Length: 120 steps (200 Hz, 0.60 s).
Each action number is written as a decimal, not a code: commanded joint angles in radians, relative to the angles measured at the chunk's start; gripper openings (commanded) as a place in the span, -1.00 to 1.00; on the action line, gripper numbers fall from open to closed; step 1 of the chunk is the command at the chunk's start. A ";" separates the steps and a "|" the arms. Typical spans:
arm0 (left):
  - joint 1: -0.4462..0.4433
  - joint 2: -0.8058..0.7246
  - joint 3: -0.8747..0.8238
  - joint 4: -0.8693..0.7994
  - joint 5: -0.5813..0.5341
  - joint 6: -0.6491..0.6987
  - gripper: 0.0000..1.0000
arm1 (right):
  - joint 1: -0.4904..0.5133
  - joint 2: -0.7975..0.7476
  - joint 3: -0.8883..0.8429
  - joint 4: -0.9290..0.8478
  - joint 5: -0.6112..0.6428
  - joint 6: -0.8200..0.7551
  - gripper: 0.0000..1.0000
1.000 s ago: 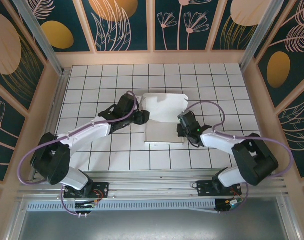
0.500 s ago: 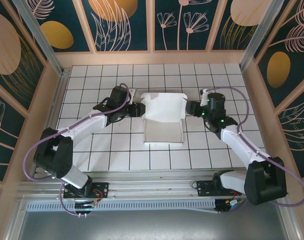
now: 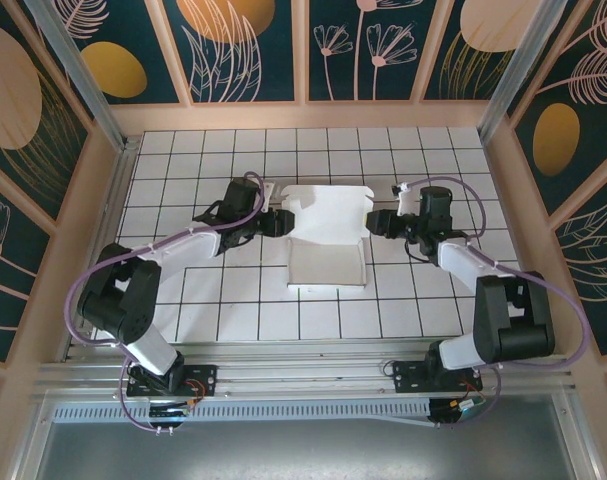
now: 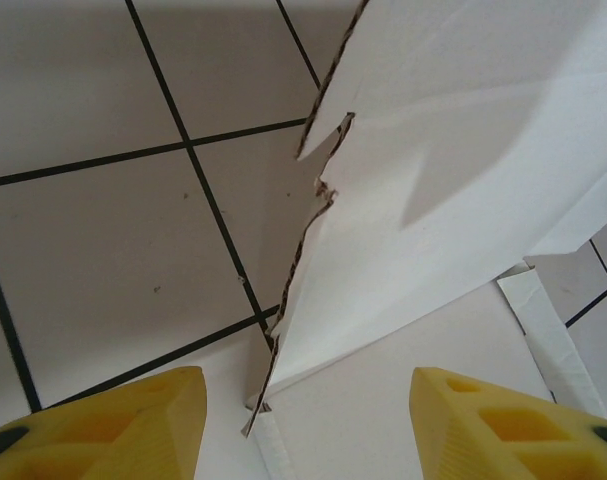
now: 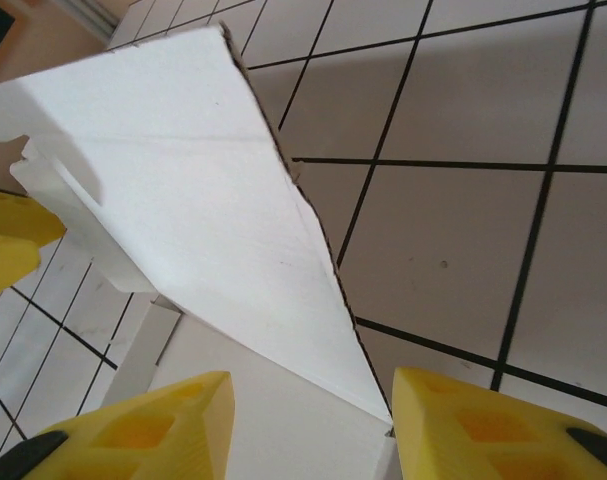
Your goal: Fold the paper box
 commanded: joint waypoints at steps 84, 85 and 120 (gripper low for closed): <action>0.020 0.069 -0.038 0.139 0.039 0.024 -0.09 | 0.001 0.099 -0.014 0.110 0.001 0.012 -0.46; 0.020 0.076 -0.038 0.139 0.040 0.023 -0.09 | 0.001 0.100 -0.015 0.109 0.001 0.012 -0.46; 0.020 0.107 -0.031 0.152 0.069 0.017 -0.21 | 0.013 0.108 -0.018 0.103 0.022 0.003 -0.49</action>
